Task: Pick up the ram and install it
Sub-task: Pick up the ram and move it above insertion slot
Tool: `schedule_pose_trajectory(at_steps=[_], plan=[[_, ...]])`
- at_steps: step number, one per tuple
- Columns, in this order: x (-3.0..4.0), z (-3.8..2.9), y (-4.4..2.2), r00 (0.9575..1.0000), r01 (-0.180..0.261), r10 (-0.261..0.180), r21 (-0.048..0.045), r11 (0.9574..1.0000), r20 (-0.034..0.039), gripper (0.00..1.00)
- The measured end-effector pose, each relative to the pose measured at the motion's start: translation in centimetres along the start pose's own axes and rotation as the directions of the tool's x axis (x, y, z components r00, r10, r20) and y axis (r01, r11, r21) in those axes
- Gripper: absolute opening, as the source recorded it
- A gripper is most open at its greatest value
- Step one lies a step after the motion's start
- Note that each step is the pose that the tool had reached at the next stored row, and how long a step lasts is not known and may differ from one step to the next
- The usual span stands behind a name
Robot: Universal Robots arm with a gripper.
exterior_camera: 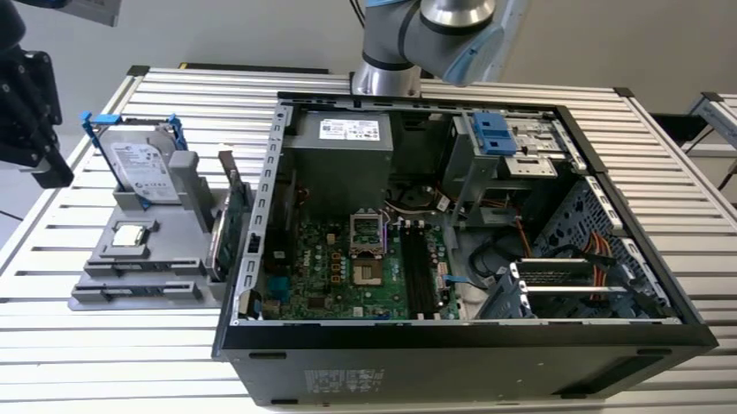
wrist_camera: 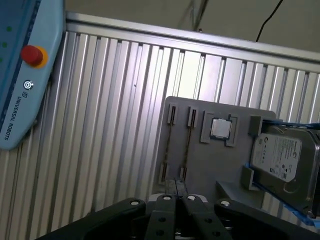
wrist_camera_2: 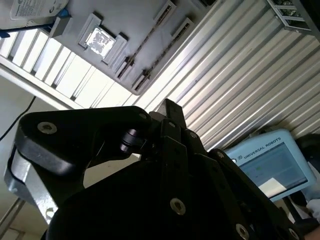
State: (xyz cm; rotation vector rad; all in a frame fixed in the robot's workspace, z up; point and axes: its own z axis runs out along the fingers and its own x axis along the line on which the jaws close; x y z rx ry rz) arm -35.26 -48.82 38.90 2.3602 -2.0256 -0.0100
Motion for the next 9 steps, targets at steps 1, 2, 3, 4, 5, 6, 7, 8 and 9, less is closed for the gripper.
schedule_pose_trajectory(at_steps=[1, 2, 3, 4, 5, 6, 7, 8, 9], plan=[[-0.06, 0.00, -0.01, 1.0000, -0.002, 0.002, 0.0000, 1.0000, 0.0001, 0.00], [-0.14, 0.00, -0.02, 1.0000, -0.003, 0.003, -0.0001, 1.0000, 0.0001, 0.00], [-0.21, 0.00, -0.03, 1.0000, -0.006, 0.006, -0.0001, 1.0000, 0.0002, 0.00], [-0.26, -0.01, -0.04, 1.0000, -0.009, 0.009, -0.0001, 1.0000, 0.0002, 0.00], [-0.30, -0.01, -0.05, 0.9999, -0.012, 0.012, -0.0002, 0.9999, 0.0003, 0.00], [-0.35, -0.01, -0.05, 0.9999, -0.016, 0.016, -0.0002, 0.9999, 0.0004, 0.00], [-0.39, -0.01, -0.06, 0.9998, -0.019, 0.019, -0.0002, 0.9998, 0.0006, 0.00], [-0.44, -0.01, -0.07, 0.9997, -0.024, 0.024, -0.0004, 0.9997, 0.0006, 0.00], [-0.46, -0.01, -0.07, 0.9996, -0.029, 0.029, -0.0004, 0.9996, 0.0008, 0.00]])
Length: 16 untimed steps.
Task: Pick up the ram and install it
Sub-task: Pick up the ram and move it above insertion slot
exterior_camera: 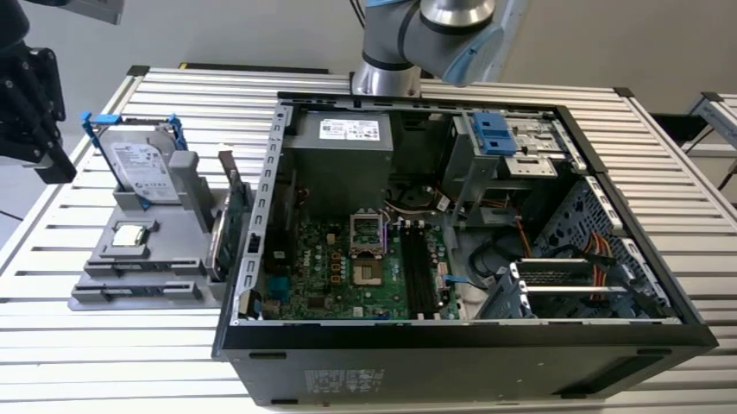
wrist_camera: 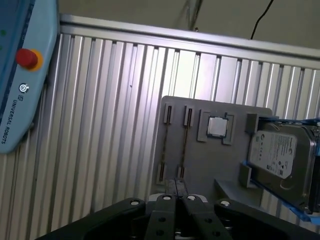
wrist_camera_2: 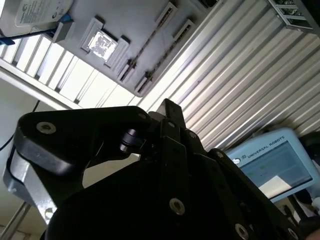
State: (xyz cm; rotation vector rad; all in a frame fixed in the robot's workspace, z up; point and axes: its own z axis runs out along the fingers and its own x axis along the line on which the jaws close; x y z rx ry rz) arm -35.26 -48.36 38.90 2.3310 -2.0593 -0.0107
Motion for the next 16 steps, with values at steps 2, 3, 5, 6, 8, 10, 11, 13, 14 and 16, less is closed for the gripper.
schedule_pose_trajectory(at_steps=[2, 3, 5, 6, 8, 10, 11, 13, 14, 16], plan=[[-0.01, 0.00, 0.00, 0.9999, -0.015, 0.015, -0.0003, 0.9999, 0.0004, 0.00], [-0.03, 0.00, 0.00, 0.9997, -0.023, 0.023, -0.0004, 0.9997, 0.0006, 0.00], [-0.04, 0.00, 0.00, 0.9993, -0.038, 0.038, -0.0007, 0.9993, 0.0010, 0.00], [-0.05, 0.00, -0.01, 0.9990, -0.045, 0.045, -0.0008, 0.9990, 0.0012, 0.00], [-0.06, 0.00, -0.01, 0.9983, -0.059, 0.059, -0.0010, 0.9983, 0.0015, 0.00], [-0.06, 0.00, -0.01, 0.9981, -0.062, 0.062, -0.0011, 0.9981, 0.0017, 0.00], [-0.06, 0.00, -0.01, 0.9981, -0.062, 0.062, -0.0010, 0.9981, 0.0017, 0.00], [-0.06, 0.00, -0.01, 0.9981, -0.062, 0.062, -0.0010, 0.9981, 0.0017, 0.00], [-0.06, 0.00, -0.01, 0.9981, -0.062, 0.062, -0.0011, 0.9981, 0.0017, 0.00], [-0.06, 0.00, -0.01, 0.9981, -0.062, 0.062, -0.0011, 0.9981, 0.0017, 0.00]])
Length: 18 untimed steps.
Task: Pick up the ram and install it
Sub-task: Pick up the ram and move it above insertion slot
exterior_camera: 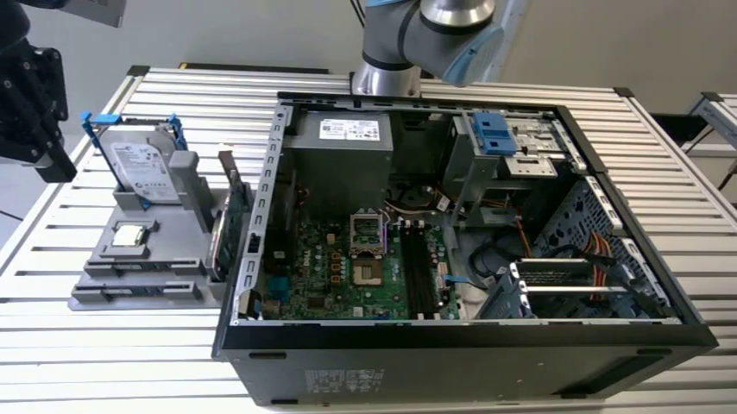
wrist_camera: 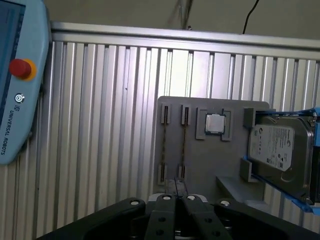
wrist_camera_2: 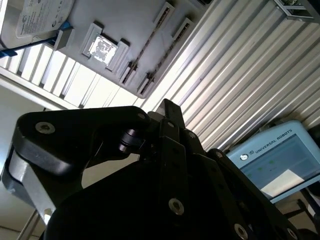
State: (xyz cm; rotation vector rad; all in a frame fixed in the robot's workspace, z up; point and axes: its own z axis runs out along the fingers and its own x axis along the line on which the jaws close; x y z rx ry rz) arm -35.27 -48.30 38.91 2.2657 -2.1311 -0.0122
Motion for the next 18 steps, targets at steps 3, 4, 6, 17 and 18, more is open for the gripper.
schedule_pose_trajectory(at_steps=[3, 4, 6, 17, 18], plan=[[0.00, 0.00, 0.00, 1.0000, 0.000, 0.000, 0.0001, 1.0000, 0.0000, 0.00], [0.00, 0.00, 0.00, 1.0000, 0.000, 0.000, 0.0001, 1.0000, 0.0001, 0.00], [0.00, 0.00, 0.00, 1.0000, 0.000, 0.000, 0.0000, 1.0000, 0.0001, 0.00], [0.00, 0.00, 0.00, 1.0000, -0.002, 0.002, 0.0000, 1.0000, 0.0001, 1.00], [0.00, 0.00, 0.00, 1.0000, -0.002, 0.002, 0.0000, 1.0000, 0.0002, 1.00]])
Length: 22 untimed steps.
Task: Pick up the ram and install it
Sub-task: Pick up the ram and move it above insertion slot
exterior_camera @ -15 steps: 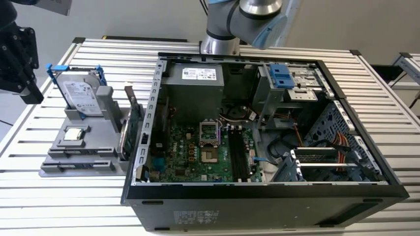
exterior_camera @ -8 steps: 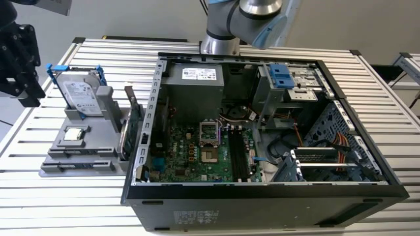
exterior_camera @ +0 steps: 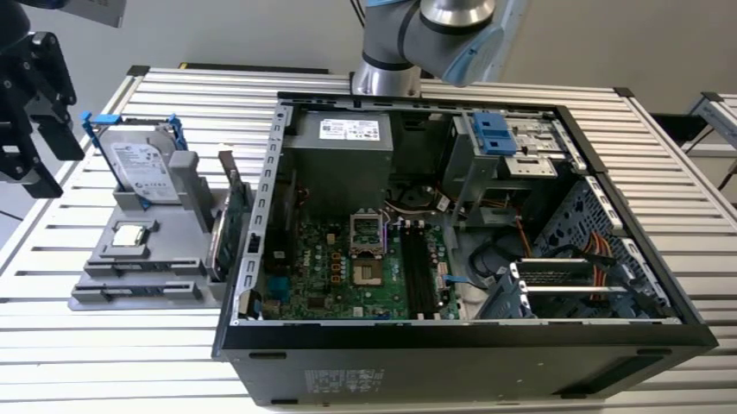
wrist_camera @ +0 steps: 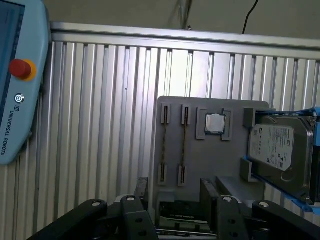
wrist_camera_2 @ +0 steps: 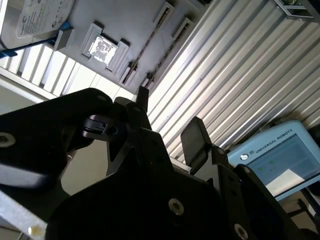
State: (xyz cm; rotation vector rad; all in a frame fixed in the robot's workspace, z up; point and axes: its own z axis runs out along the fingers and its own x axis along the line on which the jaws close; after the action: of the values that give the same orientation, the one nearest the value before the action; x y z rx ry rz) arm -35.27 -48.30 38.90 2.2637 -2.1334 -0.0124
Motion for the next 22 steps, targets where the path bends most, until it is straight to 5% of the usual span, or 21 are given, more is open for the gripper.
schedule_pose_trajectory(at_steps=[22], plan=[[-0.03, 1.85, -0.05, 0.9999, -0.014, 0.014, -0.0001, 0.9999, 0.0023, 1.00]])
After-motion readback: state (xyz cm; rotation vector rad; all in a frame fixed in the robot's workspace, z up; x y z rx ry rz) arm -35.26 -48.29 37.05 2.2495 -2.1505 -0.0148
